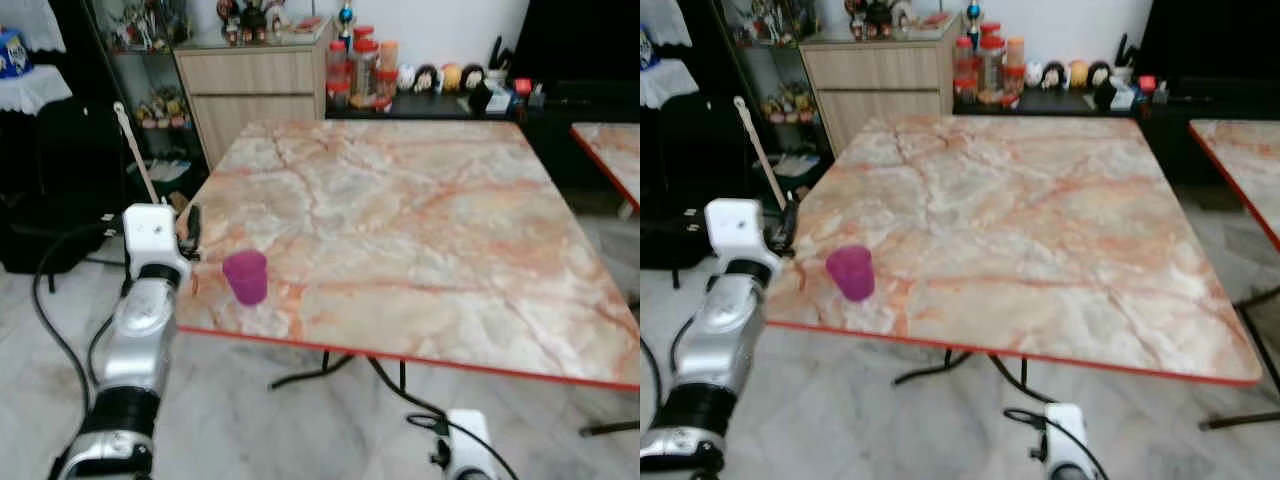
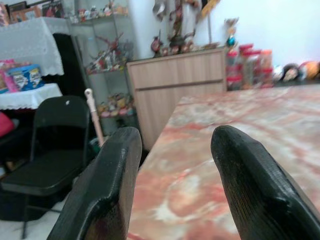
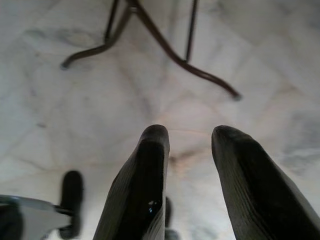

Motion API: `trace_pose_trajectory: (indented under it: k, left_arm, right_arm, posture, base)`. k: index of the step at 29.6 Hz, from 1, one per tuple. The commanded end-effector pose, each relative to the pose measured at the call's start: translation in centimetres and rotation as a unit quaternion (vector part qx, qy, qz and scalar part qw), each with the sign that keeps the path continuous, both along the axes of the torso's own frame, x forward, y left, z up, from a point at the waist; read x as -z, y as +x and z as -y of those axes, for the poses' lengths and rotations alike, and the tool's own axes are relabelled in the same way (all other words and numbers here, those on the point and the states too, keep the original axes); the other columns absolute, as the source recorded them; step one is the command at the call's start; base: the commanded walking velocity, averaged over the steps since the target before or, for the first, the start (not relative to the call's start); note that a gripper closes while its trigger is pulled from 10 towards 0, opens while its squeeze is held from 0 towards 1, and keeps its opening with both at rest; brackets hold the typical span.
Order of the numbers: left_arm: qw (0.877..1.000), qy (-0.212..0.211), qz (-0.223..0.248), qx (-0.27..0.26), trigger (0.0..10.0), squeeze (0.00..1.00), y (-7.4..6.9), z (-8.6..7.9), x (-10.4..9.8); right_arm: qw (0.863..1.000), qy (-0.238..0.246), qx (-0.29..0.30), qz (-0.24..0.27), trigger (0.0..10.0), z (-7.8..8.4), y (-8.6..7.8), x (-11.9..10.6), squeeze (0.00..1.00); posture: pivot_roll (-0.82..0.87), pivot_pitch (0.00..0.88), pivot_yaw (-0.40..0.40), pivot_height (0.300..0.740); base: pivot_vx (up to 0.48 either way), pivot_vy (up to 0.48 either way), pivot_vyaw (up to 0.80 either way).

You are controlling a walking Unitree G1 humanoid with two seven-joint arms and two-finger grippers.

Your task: Setting the table

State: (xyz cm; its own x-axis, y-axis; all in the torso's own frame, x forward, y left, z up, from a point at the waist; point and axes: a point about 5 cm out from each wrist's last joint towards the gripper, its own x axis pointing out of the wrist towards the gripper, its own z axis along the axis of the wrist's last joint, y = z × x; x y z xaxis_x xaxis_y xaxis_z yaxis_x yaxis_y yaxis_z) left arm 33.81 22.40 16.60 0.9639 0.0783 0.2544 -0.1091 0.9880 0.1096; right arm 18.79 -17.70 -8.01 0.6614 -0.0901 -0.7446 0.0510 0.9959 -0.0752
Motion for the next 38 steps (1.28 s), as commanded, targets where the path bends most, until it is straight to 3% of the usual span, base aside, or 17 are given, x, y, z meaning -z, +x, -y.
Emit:
trace_pose_trajectory:
  k: [1,10,38]
  left_arm:
    - [1.000,0.002,0.012,0.016,10.0,0.00,0.25,0.38,-0.97]
    - [1.000,0.007,0.007,0.016,10.0,0.00,0.21,-0.09,-1.03]
    - [1.000,0.004,0.013,0.001,10.0,0.00,0.38,-0.37,-1.19]
  right_arm:
    - [1.000,-0.004,0.006,-0.005,10.0,0.56,-0.14,0.03,0.00]
    - [1.000,0.000,0.011,-0.006,10.0,0.40,-0.20,0.09,0.00]
    - [1.000,0.005,0.009,-0.024,10.0,0.41,-0.87,0.47,0.00]
  posture:
    - [0.08,0.000,0.057,0.740]
    - [0.07,0.000,0.062,0.740]
    - [0.07,0.000,0.063,0.740]
  base:
    - [0.000,0.000,0.00]
    - [0.000,0.000,0.00]
    - [0.303,0.000,0.00]
